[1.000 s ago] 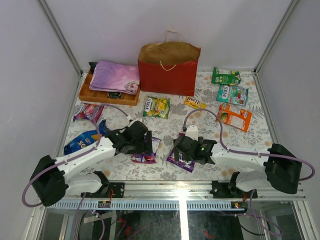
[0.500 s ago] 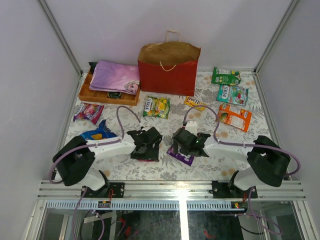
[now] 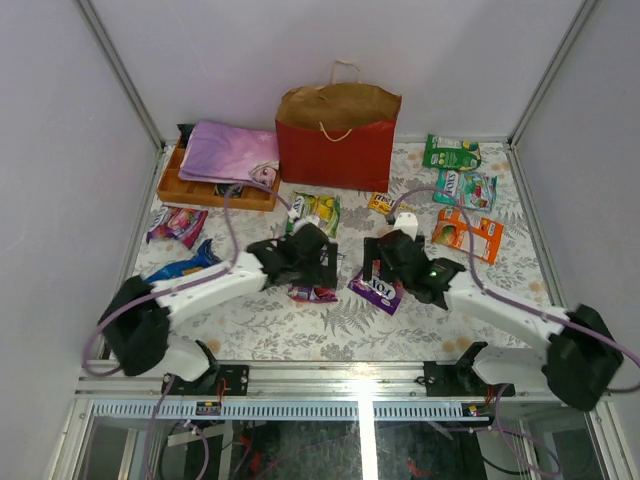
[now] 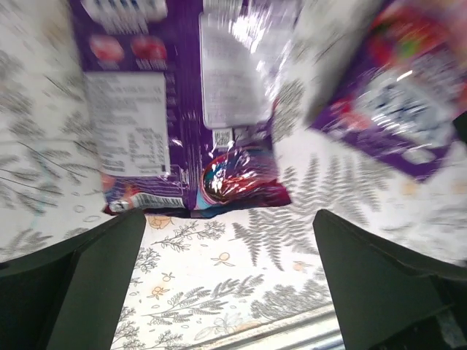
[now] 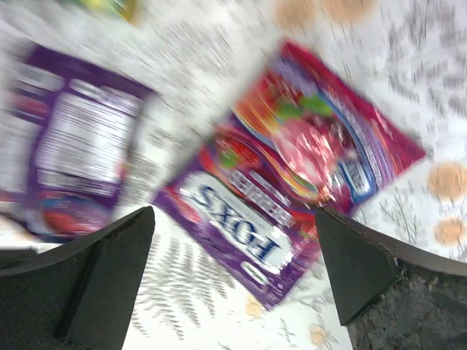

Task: Take the snacks out of the paper bag
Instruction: Adjust the snack at the center of the board.

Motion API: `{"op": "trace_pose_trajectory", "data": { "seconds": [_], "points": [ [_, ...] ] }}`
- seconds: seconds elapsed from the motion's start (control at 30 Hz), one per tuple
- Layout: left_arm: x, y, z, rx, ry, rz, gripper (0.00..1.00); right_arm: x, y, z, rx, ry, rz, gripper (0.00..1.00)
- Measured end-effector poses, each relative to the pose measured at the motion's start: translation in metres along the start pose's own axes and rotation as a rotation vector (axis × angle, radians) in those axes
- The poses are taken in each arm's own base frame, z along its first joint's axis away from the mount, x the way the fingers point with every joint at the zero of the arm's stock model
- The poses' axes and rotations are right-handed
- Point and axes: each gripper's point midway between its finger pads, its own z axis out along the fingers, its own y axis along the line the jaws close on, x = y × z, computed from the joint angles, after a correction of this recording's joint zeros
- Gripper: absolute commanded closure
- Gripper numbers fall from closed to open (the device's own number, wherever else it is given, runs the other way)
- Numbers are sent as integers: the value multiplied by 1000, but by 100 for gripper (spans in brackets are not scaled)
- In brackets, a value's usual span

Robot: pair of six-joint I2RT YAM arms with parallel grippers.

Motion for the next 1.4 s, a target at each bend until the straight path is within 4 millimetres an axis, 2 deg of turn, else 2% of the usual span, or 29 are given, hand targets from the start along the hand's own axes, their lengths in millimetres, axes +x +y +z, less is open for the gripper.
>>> {"op": "trace_pose_trajectory", "data": {
  "seconds": [0.07, 0.13, 0.2, 0.27, 0.33, 0.37, 0.43, 0.5, 0.57, 0.67, 0.8, 0.87, 1.03, 1.13, 1.4],
  "points": [
    [-30, -3, -31, 79, -82, -46, 0, -32, 14, -24, -105, -118, 22, 1],
    [-71, 13, -68, 150, -196, -140, 0, -61, 30, -46, -219, -225, 55, 0],
    [-114, 54, -105, 160, -340, -267, 0, -85, 53, -63, -343, -308, 75, 3],
    [-137, 99, -130, 117, -443, -371, 0, -98, 85, -72, -458, -344, 58, 6],
    [-143, 139, -145, 80, -491, -460, 0, -103, 122, -74, -562, -335, 25, 11],
    [-143, 152, -146, 79, -493, -492, 0, -102, 148, -70, -626, -317, 6, 13],
    [-135, 185, -143, 110, -478, -597, 0, -99, 197, -59, -757, -279, -14, 17],
    [-118, 228, -134, 103, -452, -757, 0, -90, 245, -44, -880, -212, -26, 19],
    [-106, 252, -126, 107, -430, -877, 0, -82, 281, -28, -956, -154, -41, 20],
    [-99, 248, -119, 178, -397, -933, 0, -66, 340, -4, -1075, -71, -68, 23],
    [-107, 241, -129, 218, -431, -910, 0, -42, 379, 13, -1175, 25, -75, 30],
    [-109, 240, -132, 222, -448, -899, 0, -25, 384, 27, -1179, 74, -71, 33],
    [-112, 239, -138, 224, -477, -883, 0, 1, 392, 48, -1211, 169, -42, 38],
    [-112, 239, -138, 224, -480, -881, 0, 5, 394, 49, -1231, 185, -27, 37],
    [-107, 239, -137, 217, -482, -880, 0, -5, 406, 51, -1257, 167, -18, 5]
  ]
}}
